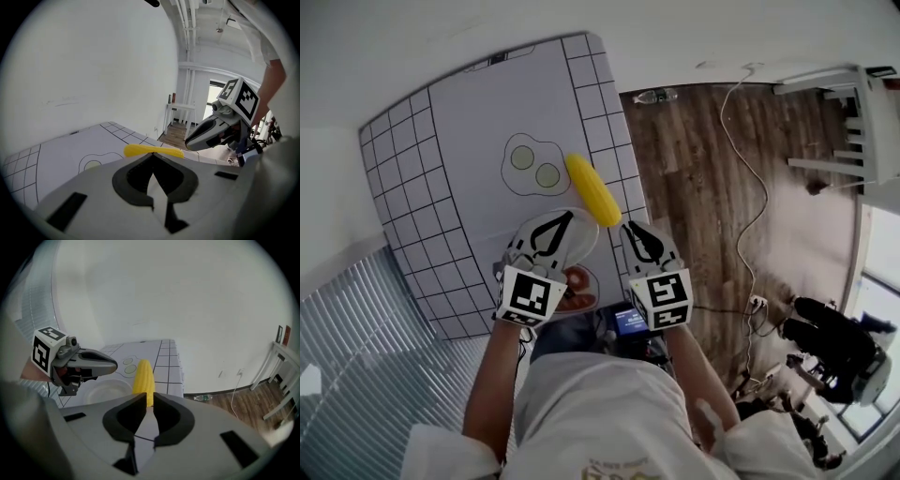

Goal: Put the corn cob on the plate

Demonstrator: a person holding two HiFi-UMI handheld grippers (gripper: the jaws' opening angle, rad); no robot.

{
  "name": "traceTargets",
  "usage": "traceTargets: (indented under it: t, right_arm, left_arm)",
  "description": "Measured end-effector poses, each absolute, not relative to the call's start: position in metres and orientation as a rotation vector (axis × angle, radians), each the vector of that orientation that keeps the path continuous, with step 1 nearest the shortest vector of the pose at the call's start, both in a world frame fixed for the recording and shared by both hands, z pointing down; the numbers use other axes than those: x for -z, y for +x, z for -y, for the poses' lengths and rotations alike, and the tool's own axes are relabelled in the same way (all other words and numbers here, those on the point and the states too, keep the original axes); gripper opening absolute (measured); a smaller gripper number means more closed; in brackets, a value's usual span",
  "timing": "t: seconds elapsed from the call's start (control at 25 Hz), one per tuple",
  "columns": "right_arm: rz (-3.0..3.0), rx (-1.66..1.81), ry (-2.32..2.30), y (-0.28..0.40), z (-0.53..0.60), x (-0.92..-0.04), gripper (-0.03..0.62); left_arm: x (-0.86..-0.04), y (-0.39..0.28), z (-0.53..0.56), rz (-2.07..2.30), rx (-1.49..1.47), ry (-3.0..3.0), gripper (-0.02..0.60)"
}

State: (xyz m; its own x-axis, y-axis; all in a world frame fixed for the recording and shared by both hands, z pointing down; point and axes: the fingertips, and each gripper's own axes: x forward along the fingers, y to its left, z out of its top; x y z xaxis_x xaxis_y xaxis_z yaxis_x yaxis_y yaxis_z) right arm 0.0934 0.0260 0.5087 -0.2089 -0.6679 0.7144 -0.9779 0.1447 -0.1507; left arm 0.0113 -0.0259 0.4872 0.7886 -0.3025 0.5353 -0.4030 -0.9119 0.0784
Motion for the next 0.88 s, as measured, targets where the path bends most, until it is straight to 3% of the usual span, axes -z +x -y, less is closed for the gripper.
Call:
traceTargets:
  t: [0.88]
  right_arm:
    - [1.977,-0.876,1.52,0.079,-0.009,-0.513,0.179]
  left_arm:
    - [-0.512,0.034,0.025,0.334,-0.805,2.726,0.011]
